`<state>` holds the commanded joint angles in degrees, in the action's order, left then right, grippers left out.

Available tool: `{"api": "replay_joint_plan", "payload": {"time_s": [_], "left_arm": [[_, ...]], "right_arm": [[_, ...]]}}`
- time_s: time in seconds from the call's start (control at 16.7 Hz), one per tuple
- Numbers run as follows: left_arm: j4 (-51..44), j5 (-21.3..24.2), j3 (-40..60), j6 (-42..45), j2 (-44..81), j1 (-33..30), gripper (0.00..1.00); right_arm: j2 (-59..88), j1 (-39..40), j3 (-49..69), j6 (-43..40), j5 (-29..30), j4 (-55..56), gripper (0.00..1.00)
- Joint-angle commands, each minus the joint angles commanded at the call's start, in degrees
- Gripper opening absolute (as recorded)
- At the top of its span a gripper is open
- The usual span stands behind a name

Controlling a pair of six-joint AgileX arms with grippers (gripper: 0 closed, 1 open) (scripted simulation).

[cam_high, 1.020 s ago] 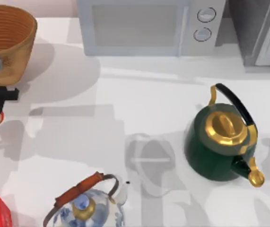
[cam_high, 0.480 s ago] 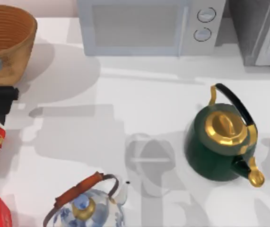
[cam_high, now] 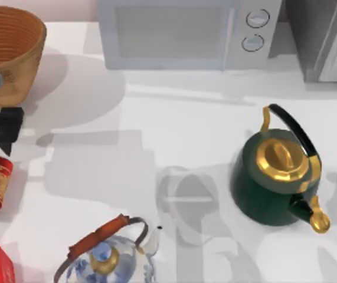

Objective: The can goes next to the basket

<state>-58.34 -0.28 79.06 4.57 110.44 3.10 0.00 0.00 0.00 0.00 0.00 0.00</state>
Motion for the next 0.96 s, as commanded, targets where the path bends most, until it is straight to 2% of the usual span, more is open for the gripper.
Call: {"api": "replay_joint_plan", "payload": {"time_s": [0.24,0.42,0.6,0.96], "left_arm": [[-4.16,0.91,1.15,0.89,-4.01,-0.40,1.00],[-8.90,1.11,5.75,1.38,-6.75,-0.15,1.00],[-9.74,0.24,9.03,0.86,-4.64,0.69,1.00],[-8.59,-0.01,6.57,-0.10,-2.02,-0.07,1.00]], "right_arm": [[0.00,0.00,0.00,0.00,0.00,0.00,1.00],[0.00,0.00,0.00,0.00,0.00,0.00,1.00],[0.00,0.00,0.00,0.00,0.00,0.00,1.00],[0.00,0.00,0.00,0.00,0.00,0.00,1.00]]}}
